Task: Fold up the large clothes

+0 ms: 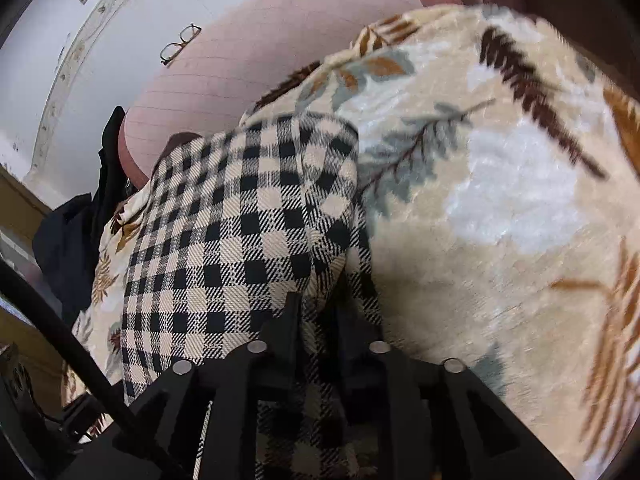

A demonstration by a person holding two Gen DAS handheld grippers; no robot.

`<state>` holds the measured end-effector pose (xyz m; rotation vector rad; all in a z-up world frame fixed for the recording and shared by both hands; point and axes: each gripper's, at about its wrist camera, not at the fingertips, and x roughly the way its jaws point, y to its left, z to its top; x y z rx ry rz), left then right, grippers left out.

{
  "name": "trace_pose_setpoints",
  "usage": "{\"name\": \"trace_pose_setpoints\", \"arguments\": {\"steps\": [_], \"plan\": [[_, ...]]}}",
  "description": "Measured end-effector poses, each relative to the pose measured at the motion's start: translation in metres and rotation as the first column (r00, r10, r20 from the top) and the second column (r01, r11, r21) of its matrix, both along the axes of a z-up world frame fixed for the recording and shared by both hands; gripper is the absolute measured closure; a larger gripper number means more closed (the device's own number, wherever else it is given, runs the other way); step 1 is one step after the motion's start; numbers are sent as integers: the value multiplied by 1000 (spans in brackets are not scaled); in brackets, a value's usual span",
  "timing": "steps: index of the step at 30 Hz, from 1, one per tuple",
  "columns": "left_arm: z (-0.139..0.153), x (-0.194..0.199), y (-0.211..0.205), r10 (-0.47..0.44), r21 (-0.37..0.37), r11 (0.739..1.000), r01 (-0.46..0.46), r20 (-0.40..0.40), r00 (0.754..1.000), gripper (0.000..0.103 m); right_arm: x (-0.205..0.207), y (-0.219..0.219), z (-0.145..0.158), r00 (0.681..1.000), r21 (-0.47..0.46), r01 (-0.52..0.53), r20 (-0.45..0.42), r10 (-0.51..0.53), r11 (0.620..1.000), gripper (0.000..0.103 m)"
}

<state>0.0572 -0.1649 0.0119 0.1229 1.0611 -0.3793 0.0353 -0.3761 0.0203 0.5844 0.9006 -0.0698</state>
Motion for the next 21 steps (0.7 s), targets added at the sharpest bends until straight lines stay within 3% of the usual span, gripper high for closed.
{"name": "trace_pose_setpoints", "arguments": {"steps": [1, 3, 5, 9, 11, 15, 17, 19, 20, 21], "plan": [[9, -3, 7, 0, -52, 999, 0, 7, 1000, 43, -2, -6, 6, 1000, 7, 22, 17, -22, 1000, 74], [19, -3, 18, 10, -111, 994, -8, 15, 1000, 41, -13, -24, 12, 996, 53, 67, 60, -70, 996, 50], [23, 6, 33, 38, -160, 986, -36, 7, 999, 37, -19, -37, 9, 991, 113, 84, 93, -95, 990, 38], [12, 40, 46, 70, -217, 973, -82, -63, 996, 33, -2, -36, -20, 998, 222, 26, 52, -39, 975, 37], [3, 55, 44, 46, -236, 969, -73, -116, 992, 33, 8, -29, -36, 999, 215, 40, 18, -45, 976, 37], [-12, 76, 25, -40, -287, 958, -13, -178, 983, 33, 15, -14, -32, 997, 158, 26, 63, -36, 987, 30], [-17, 79, 13, -68, -291, 957, 11, -189, 980, 26, 20, -4, -33, 998, 148, -13, 70, 3, 989, 30], [-23, 82, 6, -55, -278, 961, 0, -192, 980, 25, 25, 10, -34, 997, 132, -31, 69, 22, 991, 34], [-25, 83, 3, -51, -266, 964, -3, -196, 979, 26, 25, 14, -35, 997, 123, -41, 68, 33, 992, 45], [-25, 83, 3, -53, -266, 964, 0, -194, 980, 36, 28, 21, -34, 997, 110, -48, 65, 41, 993, 53]]}}
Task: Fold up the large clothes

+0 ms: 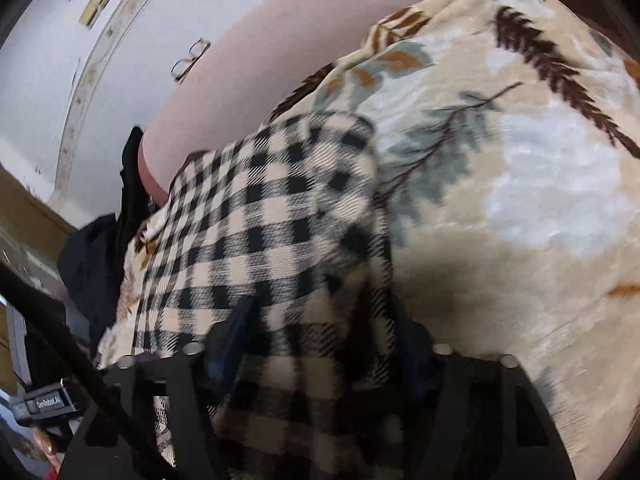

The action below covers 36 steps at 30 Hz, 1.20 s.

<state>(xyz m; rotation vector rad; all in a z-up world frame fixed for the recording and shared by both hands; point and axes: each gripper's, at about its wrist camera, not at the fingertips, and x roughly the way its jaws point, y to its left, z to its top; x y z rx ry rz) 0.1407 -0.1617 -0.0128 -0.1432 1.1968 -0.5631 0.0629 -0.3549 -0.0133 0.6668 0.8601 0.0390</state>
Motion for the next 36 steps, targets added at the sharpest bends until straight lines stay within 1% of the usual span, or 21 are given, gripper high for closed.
{"name": "trace_pose_setpoints", "arguments": {"steps": [1, 2, 3, 6, 8, 10, 12, 14, 16, 19, 20, 23, 25, 27, 29, 30, 31, 33, 34, 35, 36], "plan": [[3, -1, 2, 6, -4, 1000, -6, 8, 1000, 51, 1, 4, 2, 1000, -11, 4, 7, -4, 1000, 57], [9, -2, 8, 9, -12, 1000, -9, 17, 1000, 57, 1, 9, 6, 1000, -17, -1, 20, 2, 1000, 66], [15, -4, 14, 9, -19, 1000, -9, 29, 1000, 62, 1, 16, 14, 999, -33, -15, 44, 16, 999, 70], [32, -9, 31, 27, -45, 999, -25, 59, 998, 63, -1, 33, 37, 989, -51, -71, 126, 77, 996, 75], [35, -13, 39, 39, -36, 999, -36, 73, 997, 62, -1, 40, 46, 983, -43, -93, 157, 99, 995, 75], [28, -12, 43, 45, -3, 999, -45, 58, 997, 55, 1, 41, 40, 986, -29, -102, 133, 105, 994, 72], [17, -14, 39, 70, 84, 994, -73, 43, 997, 52, 2, 35, 23, 996, -50, -66, 51, 69, 997, 52], [19, -20, 38, 82, 85, 993, -87, 63, 995, 52, 2, 24, 12, 999, -35, -32, 6, 32, 999, 46], [33, -33, 40, 86, 96, 991, -96, 102, 991, 52, -5, 14, 19, 1000, -14, 16, 11, -16, 1000, 46], [53, -62, 53, 81, 100, 990, -98, 163, 983, 52, -20, 12, 48, 996, -84, 48, 78, -42, 995, 46], [56, -72, 56, 80, 91, 991, -97, 172, 982, 52, -27, 14, 58, 995, -95, 46, 98, -37, 994, 50], [55, -101, 58, 44, 89, 994, -62, 195, 980, 52, -45, 29, 78, 991, -76, -30, 124, 39, 997, 71], [41, -116, 54, 11, 155, 987, -43, 201, 980, 52, -55, 44, 82, 988, -31, -112, 103, 115, 993, 73], [20, -124, 49, 4, 228, 973, -43, 172, 985, 52, -63, 60, 77, 982, 13, -180, 67, 179, 984, 73], [7, -128, 51, 24, 241, 968, -63, 163, 986, 51, -68, 85, 65, 962, 33, -271, 1, 272, 962, 73], [5, -129, 52, 35, 233, 970, -74, 168, 985, 51, -73, 95, 57, 949, 26, -313, -42, 314, 949, 73], [4, -129, 53, 39, 230, 970, -77, 166, 985, 51, -77, 107, 48, 936, -50, -341, -105, 335, 939, 74], [4, -129, 53, 43, 233, 969, -78, 154, 987, 51, -80, 109, 39, 943, -214, -315, -178, 280, 925, 92], [5, -129, 53, 43, 239, 968, -78, 151, 988, 50, -81, 100, 36, 956, -255, -270, -190, 226, 928, 97], [5, -130, 52, 42, 249, 965, -79, 152, 988, 50, -82, 84, 36, 970, -250, -203, -185, 159, 947, 103], [6, -130, 51, 42, 264, 961, -82, 156, 987, 48, -84, 71, 39, 979, -228, -147, -175, 108, 962, 103]]}}
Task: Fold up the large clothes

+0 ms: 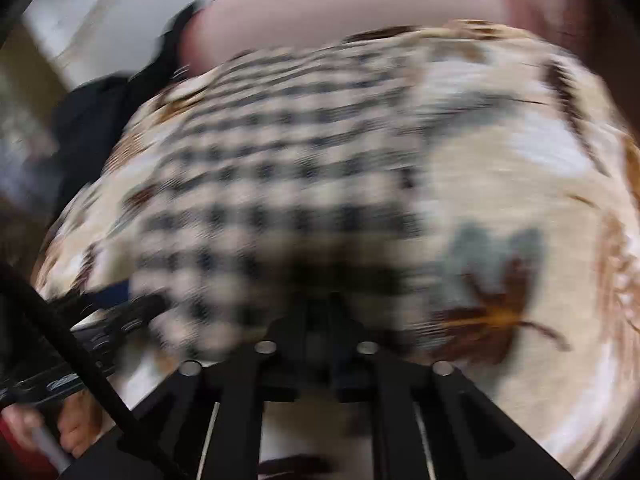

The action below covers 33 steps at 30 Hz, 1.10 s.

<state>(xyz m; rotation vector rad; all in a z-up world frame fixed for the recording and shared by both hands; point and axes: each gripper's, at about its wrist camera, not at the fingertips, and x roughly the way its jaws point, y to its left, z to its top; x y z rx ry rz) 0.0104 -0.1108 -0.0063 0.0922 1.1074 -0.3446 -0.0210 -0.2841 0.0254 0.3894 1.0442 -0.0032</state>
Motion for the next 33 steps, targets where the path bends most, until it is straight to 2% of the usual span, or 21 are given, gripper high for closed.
{"name": "trace_pose_setpoints", "arguments": {"steps": [1, 2, 4, 6, 7, 11, 12, 13, 14, 15, 18, 20, 22, 24, 27, 31, 33], "plan": [[0, 0, -1, 1, 11, 1000, -1, 4, 1000, 47, -3, -13, 6, 998, 9, 57, 22, -58, 998, 103], [0, 0, -2, 1, 16, 1000, -1, 7, 1000, 47, -7, -20, 12, 996, 9, 82, 47, -82, 997, 95], [-1, 0, -2, 8, 15, 1000, -8, 9, 1000, 46, -13, -34, 23, 988, 33, 111, 103, -113, 993, 87], [-2, 2, -1, 23, 9, 1000, -23, 2, 1000, 45, -15, -42, 22, 986, 108, 103, 122, -116, 989, 53], [-3, 3, -1, 27, 7, 1000, -27, -1, 1000, 45, -14, -42, 18, 987, 132, 94, 117, -110, 987, 49], [-3, 2, -3, 26, 22, 999, -26, 8, 1000, 44, -1, -22, -7, 1000, 91, -18, -11, 19, 996, 50], [-3, 2, -4, 23, 30, 999, -23, 10, 1000, 44, 0, -14, -16, 997, 67, -49, -60, 53, 997, 63], [-4, 1, -5, 20, 34, 999, -20, 12, 1000, 44, 1, -5, -18, 994, 31, -74, -78, 76, 997, 72], [-3, 1, -5, 19, 36, 999, -19, 18, 1000, 44, -2, -1, -15, 993, 7, -90, -71, 90, 996, 85], [-3, 1, -6, 16, 38, 999, -17, 23, 1000, 43, -1, -1, -9, 993, -7, -95, -65, 95, 995, 89], [-4, 0, -8, 9, 42, 999, -10, 27, 1000, 41, -1, -11, -7, 996, -18, -49, -74, 47, 999, 92], [-5, -1, -9, 10, 52, 999, -12, 32, 999, 40, 1, -7, -11, 994, -50, -55, -97, 50, 997, 92], [-4, -2, -9, 16, 66, 998, -19, 46, 999, 37, 2, -1, -9, 994, -105, -69, -94, 60, 992, 89], [-3, -3, -6, 17, 65, 998, -20, 53, 998, 36, 1, -3, -7, 995, -111, -51, -88, 41, 993, 82], [2, -9, -2, 18, 64, 998, -22, 64, 998, 36, -7, -17, 2, 1000, -56, 12, -25, -14, 998, 81], [6, -25, -1, 2, 74, 997, -9, 93, 996, 36, -22, -25, 35, 979, -64, 115, 178, -102, 991, 81], [9, -33, -1, -6, 80, 997, -2, 104, 995, 37, -27, -19, 46, 962, -22, 84, 261, -75, 996, 81]]}}
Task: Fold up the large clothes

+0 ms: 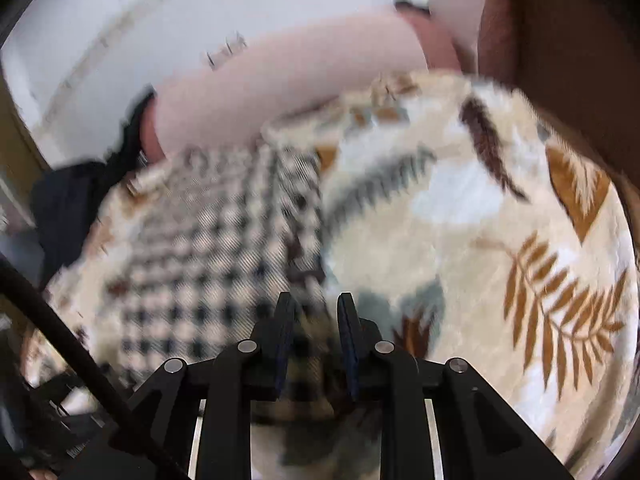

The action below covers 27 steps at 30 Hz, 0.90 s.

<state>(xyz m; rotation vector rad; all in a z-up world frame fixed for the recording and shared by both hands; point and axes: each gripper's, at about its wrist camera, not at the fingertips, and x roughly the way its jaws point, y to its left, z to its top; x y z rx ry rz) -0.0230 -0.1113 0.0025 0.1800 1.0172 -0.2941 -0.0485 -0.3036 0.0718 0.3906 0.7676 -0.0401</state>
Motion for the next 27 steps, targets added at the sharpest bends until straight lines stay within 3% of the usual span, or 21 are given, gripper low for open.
{"name": "trace_pose_setpoints", "arguments": {"steps": [4, 7, 8, 11, 12, 14, 16, 17, 20, 23, 25, 27], "plan": [[6, -15, 0, 7, 10, 1000, -8, 33, 999, 37, 19, 34, -10, 985, 84, -174, 14, 174, 981, 81], [10, -23, 2, 24, 4, 1000, -24, 44, 999, 37, 37, 65, -32, 948, 162, -306, -42, 317, 938, 81], [11, -25, 2, 28, 2, 1000, -28, 44, 999, 37, 43, 68, -42, 934, 190, -329, -77, 348, 925, 81], [14, -28, 6, 36, 9, 999, -37, 48, 998, 37, 47, 55, -48, 936, 246, -297, -114, 332, 923, 81], [15, -28, 8, 42, 12, 999, -42, 52, 998, 37, 45, 48, -46, 943, 237, -263, -140, 301, 935, 81], [15, -28, 11, 55, 10, 998, -56, 53, 997, 37, 37, 31, -41, 967, 108, -168, -178, 185, 980, 81], [15, -28, 14, 67, 6, 998, -68, 49, 997, 37, 29, 18, -36, 980, 5, -101, -170, 101, 995, 81], [14, -28, 14, 74, 8, 997, -75, 48, 996, 37, 26, 12, -33, 986, 9, -81, -143, 81, 997, 81], [8, -29, 14, 85, 32, 996, -87, 39, 996, 37, 24, 13, -22, 991, 83, -112, -58, 117, 990, 79], [1, -32, 13, 87, 59, 994, -89, 32, 996, 37, 30, 39, -28, 971, 113, -217, -79, 227, 970, 79], [-2, -33, 13, 92, 75, 993, -94, 31, 995, 37, 33, 58, -39, 952, 41, -255, -165, 259, 966, 79], [-7, -33, 14, 95, 83, 992, -96, 18, 995, 37, 33, 59, -42, 953, -67, -235, -213, 216, 970, 79]]}}
